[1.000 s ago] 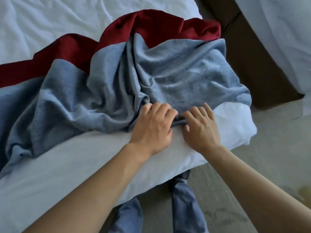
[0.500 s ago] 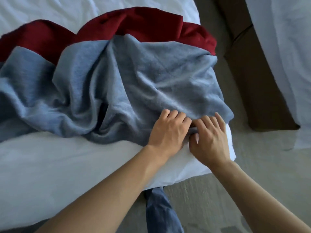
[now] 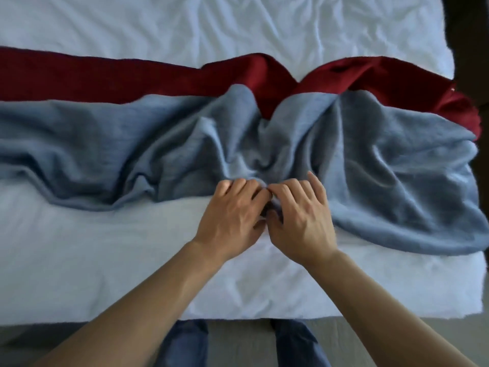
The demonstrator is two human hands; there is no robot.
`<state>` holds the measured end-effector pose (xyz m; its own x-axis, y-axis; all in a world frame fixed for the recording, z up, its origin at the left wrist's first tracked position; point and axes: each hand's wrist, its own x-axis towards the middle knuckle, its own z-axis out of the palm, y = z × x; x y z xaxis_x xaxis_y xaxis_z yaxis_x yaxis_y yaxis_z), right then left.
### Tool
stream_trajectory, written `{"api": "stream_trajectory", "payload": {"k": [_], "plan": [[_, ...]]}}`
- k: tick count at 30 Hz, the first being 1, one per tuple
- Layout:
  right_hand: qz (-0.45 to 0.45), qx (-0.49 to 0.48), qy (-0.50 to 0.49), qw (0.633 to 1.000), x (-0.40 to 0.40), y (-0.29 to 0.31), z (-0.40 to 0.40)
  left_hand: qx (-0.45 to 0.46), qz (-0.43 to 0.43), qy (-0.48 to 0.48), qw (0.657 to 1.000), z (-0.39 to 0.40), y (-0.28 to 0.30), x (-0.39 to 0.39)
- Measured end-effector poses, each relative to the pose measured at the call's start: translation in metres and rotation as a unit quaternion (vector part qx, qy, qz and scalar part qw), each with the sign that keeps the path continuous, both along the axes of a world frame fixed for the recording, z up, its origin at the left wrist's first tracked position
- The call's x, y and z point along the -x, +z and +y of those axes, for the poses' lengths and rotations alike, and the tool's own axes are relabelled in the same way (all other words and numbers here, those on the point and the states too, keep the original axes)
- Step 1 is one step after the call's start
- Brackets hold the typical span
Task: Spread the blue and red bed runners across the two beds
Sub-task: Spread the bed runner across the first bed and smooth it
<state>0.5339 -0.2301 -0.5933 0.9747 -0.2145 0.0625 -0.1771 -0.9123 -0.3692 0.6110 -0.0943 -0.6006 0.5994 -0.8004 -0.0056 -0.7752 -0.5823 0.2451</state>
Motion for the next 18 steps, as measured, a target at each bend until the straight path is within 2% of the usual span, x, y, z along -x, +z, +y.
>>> {"api": "stream_trajectory", "payload": {"k": [9, 13, 18], "plan": [[0.005, 0.04, 0.064, 0.997, -0.097, -0.009, 0.159, -0.03, -0.013, 0.081, 0.996, 0.172, -0.006, -0.081], [0.022, 0.082, 0.081, 0.993, -0.116, -0.019, 0.185, -0.05, -0.044, 0.11, 0.992, 0.202, -0.015, -0.101], [-0.03, 0.103, 0.088, 0.99, -0.129, -0.034, 0.191, -0.023, -0.047, 0.111, 0.992, 0.204, -0.025, -0.103]]}}
